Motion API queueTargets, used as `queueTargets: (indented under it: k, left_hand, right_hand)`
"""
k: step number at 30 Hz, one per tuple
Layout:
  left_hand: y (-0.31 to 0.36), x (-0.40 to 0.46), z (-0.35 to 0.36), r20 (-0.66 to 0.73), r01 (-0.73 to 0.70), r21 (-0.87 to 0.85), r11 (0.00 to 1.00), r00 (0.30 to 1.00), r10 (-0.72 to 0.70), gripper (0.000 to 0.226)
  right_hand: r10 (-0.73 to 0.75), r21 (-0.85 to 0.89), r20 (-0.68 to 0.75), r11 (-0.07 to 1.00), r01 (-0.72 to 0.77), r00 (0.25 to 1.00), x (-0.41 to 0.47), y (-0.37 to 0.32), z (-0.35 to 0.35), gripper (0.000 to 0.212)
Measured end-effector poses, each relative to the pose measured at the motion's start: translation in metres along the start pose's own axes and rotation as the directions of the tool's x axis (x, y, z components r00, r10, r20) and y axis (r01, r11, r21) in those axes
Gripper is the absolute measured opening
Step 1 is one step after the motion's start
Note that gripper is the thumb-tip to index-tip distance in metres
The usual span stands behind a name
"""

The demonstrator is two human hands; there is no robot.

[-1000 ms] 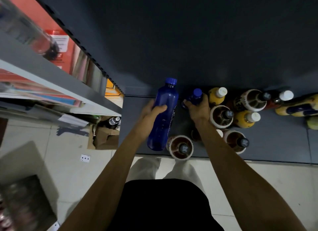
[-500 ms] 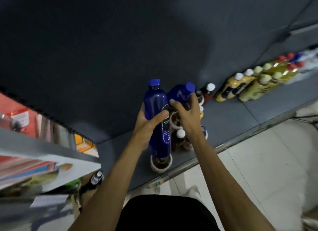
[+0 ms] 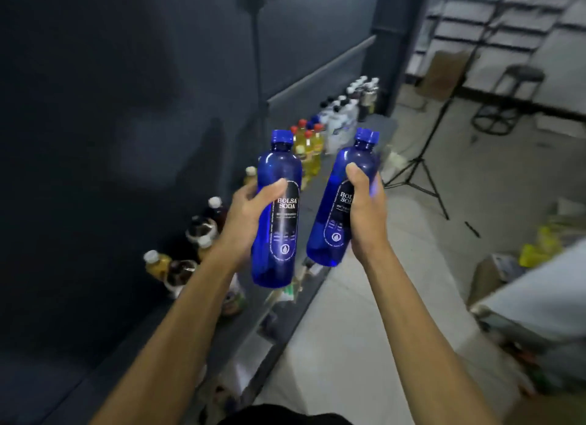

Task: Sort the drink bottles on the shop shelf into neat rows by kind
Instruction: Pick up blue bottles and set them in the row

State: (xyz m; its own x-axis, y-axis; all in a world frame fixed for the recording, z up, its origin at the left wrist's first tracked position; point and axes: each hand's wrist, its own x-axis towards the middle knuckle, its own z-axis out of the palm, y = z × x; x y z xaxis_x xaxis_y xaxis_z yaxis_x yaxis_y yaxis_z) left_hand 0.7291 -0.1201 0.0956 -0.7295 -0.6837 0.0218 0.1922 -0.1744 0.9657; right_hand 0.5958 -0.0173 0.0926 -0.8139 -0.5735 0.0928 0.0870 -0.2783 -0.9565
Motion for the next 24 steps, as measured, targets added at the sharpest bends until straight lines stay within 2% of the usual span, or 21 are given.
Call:
queueTargets:
  k: [4,7,10,15,18,24]
  left_hand:
    - [-0.019,0.014,0.081,0.117,0.042,-0.09,0.995,0.993,-0.032,0.047]
    - [-0.032,0.018,0.133,0.224,0.165,-0.143,0.976,0.966,-0.13,0.035]
    - [-0.045,0.024,0.173,0.291,0.287,-0.136,0.948,0.927,-0.239,0.052]
    - [-0.063,0.042,0.21,0.349,0.358,-0.023,0.933,0.878,-0.328,0.043]
    - [-0.074,0.067,0.223,0.32,0.337,0.063,0.939,0.885,-0.339,0.055]
    - [-0.102,0.135,0.23,0.311,0.294,0.106,0.95,0.897,-0.313,0.05]
  right_hand:
    - [0.099,0.071,-0.053,0.993,-0.095,0.994,0.0,-0.031,-0.086,0.038]
    - [0.114,0.065,-0.105,0.992,-0.107,0.988,-0.002,-0.044,-0.134,0.042]
    - [0.158,0.098,-0.143,0.985,-0.145,0.977,0.001,-0.046,-0.171,0.048]
    - [0.274,0.115,-0.183,0.96,-0.256,0.944,0.014,-0.04,-0.207,0.069]
    - [0.322,0.141,-0.171,0.943,-0.301,0.931,0.032,-0.034,-0.218,0.06]
    - [0.3,0.008,-0.17,0.953,-0.303,0.939,0.096,-0.019,-0.222,0.042]
